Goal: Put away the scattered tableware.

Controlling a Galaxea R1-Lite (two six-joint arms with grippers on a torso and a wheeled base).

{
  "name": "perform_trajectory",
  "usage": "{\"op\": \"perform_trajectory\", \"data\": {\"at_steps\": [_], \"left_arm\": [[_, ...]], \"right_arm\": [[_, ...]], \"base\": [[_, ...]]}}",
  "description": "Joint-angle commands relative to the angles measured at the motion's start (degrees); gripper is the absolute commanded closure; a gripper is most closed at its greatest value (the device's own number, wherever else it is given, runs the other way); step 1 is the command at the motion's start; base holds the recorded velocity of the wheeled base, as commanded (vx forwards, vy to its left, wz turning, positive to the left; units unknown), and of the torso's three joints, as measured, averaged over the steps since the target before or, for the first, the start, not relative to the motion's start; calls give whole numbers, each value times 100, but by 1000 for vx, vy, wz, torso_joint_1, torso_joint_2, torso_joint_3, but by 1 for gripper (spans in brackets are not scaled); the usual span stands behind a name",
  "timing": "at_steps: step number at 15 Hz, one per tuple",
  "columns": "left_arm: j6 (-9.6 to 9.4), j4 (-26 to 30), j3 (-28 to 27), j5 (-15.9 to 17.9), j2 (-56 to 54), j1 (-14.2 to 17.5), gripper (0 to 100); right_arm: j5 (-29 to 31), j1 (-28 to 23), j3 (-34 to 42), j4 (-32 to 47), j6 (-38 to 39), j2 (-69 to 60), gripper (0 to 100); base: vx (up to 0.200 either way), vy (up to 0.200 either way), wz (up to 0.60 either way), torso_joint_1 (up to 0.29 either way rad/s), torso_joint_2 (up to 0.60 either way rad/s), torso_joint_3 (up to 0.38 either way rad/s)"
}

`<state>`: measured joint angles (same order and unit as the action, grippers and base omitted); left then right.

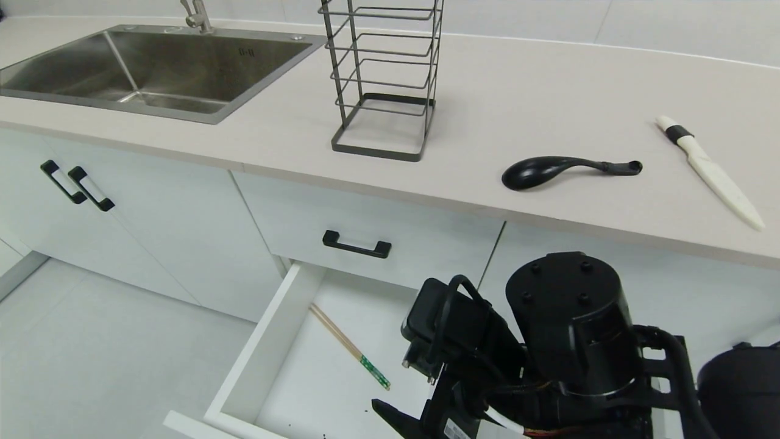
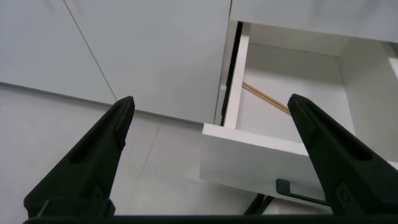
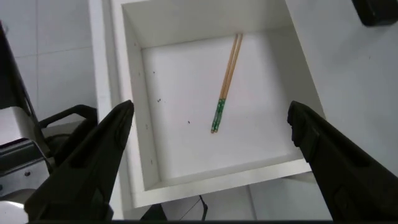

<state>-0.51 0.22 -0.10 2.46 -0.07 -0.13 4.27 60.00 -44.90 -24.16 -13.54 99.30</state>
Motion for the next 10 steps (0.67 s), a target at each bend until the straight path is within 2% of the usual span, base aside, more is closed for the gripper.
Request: {"op": "perform_trajectory", "data": {"at_steps": [1,5,10], "left_arm": [[-2,4,1,0,7,-4,0],[-2,4,1,0,7,-4,0],[-2,4,1,0,7,5,0]], "right_arm": [[-5,20,-1,-1,1,1,0],[-5,12,-1,-1,1,10,0],[-5,12,-1,-1,1,10,0]], "base": [[0,0,0,261,-471,-222],[0,0,0,117,-481,-220],[0,0,0,351,-485,-233]]}}
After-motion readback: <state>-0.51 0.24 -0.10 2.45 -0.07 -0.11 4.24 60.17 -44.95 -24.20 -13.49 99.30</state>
